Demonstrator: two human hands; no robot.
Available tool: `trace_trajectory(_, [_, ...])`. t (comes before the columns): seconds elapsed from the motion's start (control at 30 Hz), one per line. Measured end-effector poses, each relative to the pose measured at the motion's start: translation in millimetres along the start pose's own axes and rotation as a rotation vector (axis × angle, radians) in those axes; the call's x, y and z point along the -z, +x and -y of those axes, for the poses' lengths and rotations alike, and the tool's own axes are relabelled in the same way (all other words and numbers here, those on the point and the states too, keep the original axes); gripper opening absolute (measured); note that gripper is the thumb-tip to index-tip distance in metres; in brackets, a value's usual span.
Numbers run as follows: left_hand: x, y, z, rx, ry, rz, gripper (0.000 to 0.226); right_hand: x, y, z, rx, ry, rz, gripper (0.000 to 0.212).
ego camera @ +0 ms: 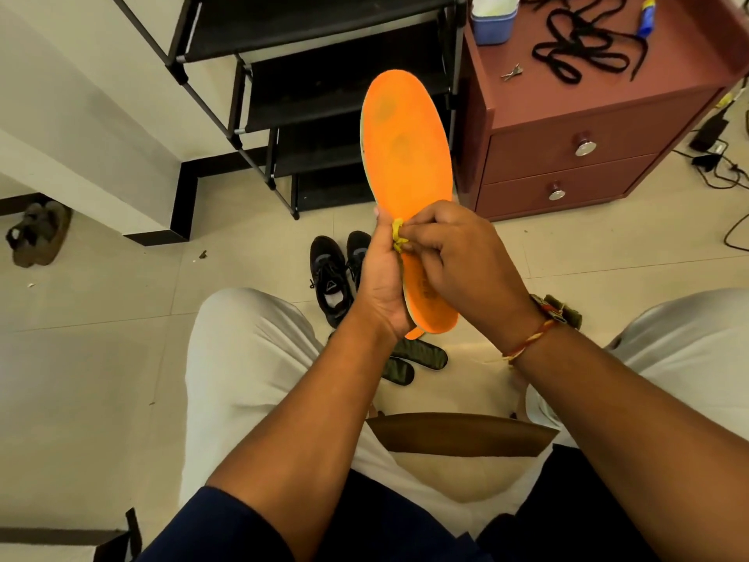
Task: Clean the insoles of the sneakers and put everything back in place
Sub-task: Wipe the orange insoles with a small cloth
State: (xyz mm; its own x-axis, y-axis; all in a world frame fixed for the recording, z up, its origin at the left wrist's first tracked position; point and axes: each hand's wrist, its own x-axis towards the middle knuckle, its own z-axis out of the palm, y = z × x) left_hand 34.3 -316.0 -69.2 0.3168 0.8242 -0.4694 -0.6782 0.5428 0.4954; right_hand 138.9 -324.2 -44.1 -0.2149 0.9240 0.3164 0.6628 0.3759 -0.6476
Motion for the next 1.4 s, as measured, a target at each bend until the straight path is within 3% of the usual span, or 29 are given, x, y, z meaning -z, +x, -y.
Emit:
trace_trajectory(0.1, [6.2, 3.7, -17.3, -0.043, 0.016, 0.0, 0.087, -3.1, -2.8, 5.6, 0.056, 0.115, 0.089, 0.028])
trace_trajectory(0.2, [12.8, 10.6, -38.0, -0.193, -0.072, -0.035, 0.081, -1.2, -12.1, 5.6, 0.132, 0.156, 0.176, 0.023])
trace_trajectory(0.3, [12.9, 11.2, -48.4, -0.273, -0.123, -0.025, 0.075, -1.7, -19.3, 1.4, 0.137, 0.135, 0.157, 0.016])
trace_trajectory(0.5, [9.9, 7.7, -34.0, -0.216, -0.082, -0.009, 0.071, -0.8, -11.9, -11.7, 0.064, 0.052, 0.049, 0.017])
trace_trajectory(0.67, [9.2, 5.4, -21.1, -0.123, -0.07, -0.002, 0.08, 2.5, -0.9, -16.2, 0.013, 0.026, -0.03, 0.02])
trace_trajectory(0.97, [13.5, 10.7, -47.8, -0.309, -0.129, -0.089, 0.061, -4.0, -22.8, -12.2, 0.074, 0.029, 0.182, 0.014])
trace_trajectory(1.1, [12.7, 9.5, -43.1, -0.253, -0.087, -0.083, 0.067, -5.2, -21.4, -9.9, 0.095, -0.013, 0.1, 0.015])
trace_trajectory(1.27, [6.6, 1.2, -20.5, -0.059, 0.013, -0.021, 0.085, -3.1, -6.1, -15.0, 0.056, 0.012, -0.026, 0.018])
trace_trajectory(1.4, [5.7, -0.2, 0.2, 0.037, 0.036, 0.004, 0.079, 4.2, 4.0, -23.3, 0.023, -0.09, -0.069, 0.019])
